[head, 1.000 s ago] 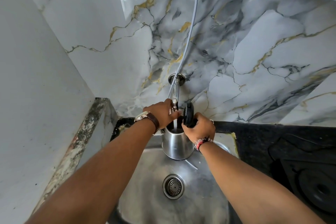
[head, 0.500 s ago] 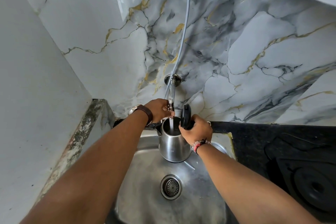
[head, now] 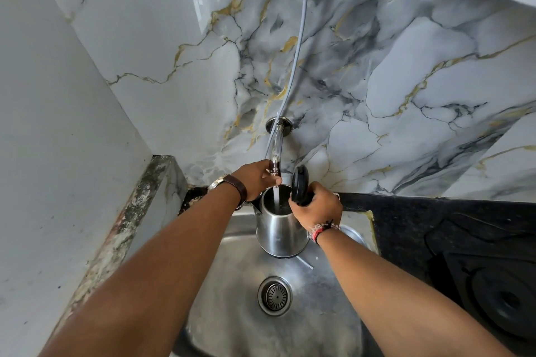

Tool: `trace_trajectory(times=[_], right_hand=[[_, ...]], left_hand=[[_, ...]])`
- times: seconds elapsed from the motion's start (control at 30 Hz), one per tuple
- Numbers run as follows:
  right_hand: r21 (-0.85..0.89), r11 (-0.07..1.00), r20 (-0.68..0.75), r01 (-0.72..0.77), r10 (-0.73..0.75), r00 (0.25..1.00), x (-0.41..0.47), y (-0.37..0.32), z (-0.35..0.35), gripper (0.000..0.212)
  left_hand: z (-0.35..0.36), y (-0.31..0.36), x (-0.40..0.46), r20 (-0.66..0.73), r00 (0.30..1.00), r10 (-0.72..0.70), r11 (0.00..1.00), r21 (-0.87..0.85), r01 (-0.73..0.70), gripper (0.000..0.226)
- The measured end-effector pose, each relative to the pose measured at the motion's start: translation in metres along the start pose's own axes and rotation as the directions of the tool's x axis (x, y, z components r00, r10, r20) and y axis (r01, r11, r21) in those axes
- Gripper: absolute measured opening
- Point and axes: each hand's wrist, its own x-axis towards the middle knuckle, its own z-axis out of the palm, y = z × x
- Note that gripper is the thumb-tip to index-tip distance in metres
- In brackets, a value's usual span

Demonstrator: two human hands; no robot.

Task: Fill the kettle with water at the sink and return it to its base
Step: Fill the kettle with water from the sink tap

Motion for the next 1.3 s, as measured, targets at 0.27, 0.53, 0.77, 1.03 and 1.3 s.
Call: trace_trajectory(times=[0.27,0.53,0.77,1.03,1.3], right_hand=[[-0.018,1.0,0.016,-0.012,0.012,1.0,-0.002,0.001,-0.004,0.035],[-0.014,1.0,0.021,0.009,-0.009,1.0,-0.006,0.001,-0.005,0.038],[-0.019,1.0,0.013,0.015,-0.015,1.0,-0.005,0.003,-0.004,0.041],[-0.02,0.999,0.012,0.025,-0.025,1.0,-0.005,0.005,-0.004,0.04],[-0.038,0.999,0.014,0.019,-0.018,1.0,-0.005,0.011,-0.001,0.035]], left_hand=[[-0.001,0.004,0.004,0.008,1.0,-0.014,1.0,-0.005,0.014,0.037],[0.002,0.0,0.003,0.009,1.0,-0.023,0.989,-0.146,0.024,0.035],[0.001,0.001,0.003,0.021,0.999,-0.026,0.991,-0.129,0.028,0.037],[0.0,0.001,0.001,0.024,1.0,-0.015,0.997,-0.078,0.016,0.037],[-0.001,0.001,0.001,0.031,0.999,-0.028,0.997,-0.064,0.03,0.039]])
